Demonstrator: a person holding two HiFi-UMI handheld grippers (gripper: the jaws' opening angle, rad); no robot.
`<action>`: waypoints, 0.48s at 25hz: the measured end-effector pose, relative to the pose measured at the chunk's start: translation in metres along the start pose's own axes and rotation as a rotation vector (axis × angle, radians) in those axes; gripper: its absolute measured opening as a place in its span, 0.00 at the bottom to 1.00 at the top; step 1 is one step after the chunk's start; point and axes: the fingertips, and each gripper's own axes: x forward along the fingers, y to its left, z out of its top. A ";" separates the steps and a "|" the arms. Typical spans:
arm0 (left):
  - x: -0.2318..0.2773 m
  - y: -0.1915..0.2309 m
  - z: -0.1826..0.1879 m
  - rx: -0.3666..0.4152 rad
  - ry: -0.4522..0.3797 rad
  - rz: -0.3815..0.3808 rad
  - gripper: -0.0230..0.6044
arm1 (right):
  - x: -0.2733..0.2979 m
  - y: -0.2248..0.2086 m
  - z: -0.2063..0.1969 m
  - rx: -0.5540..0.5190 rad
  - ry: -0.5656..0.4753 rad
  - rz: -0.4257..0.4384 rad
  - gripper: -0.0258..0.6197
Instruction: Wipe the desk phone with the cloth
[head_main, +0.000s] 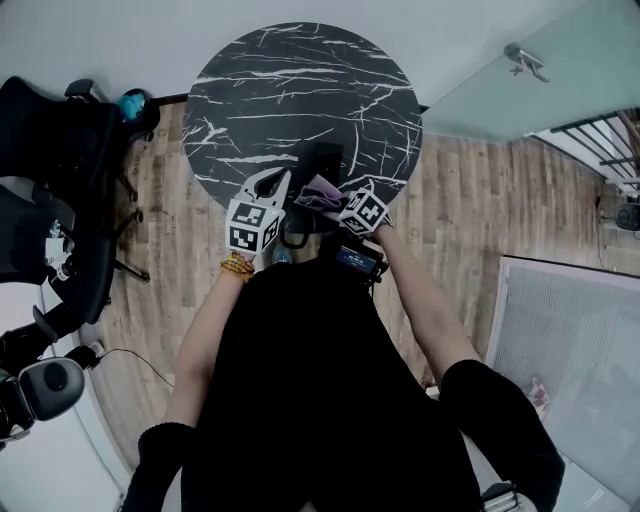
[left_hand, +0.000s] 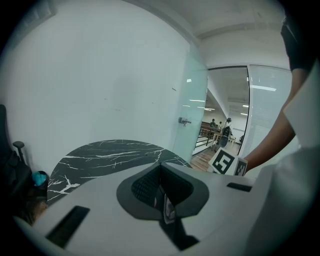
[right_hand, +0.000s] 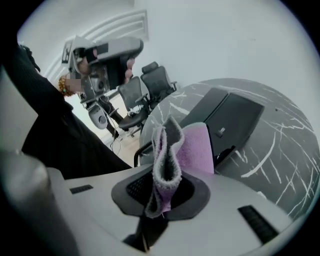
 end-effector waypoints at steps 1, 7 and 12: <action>0.000 0.002 0.002 0.001 -0.003 0.003 0.06 | -0.009 -0.001 0.011 0.015 -0.058 -0.002 0.13; -0.009 0.002 0.027 0.055 -0.092 0.046 0.06 | -0.105 -0.023 0.101 0.089 -0.563 -0.192 0.13; -0.014 -0.009 0.064 0.141 -0.195 0.080 0.06 | -0.173 -0.019 0.151 0.038 -0.855 -0.448 0.13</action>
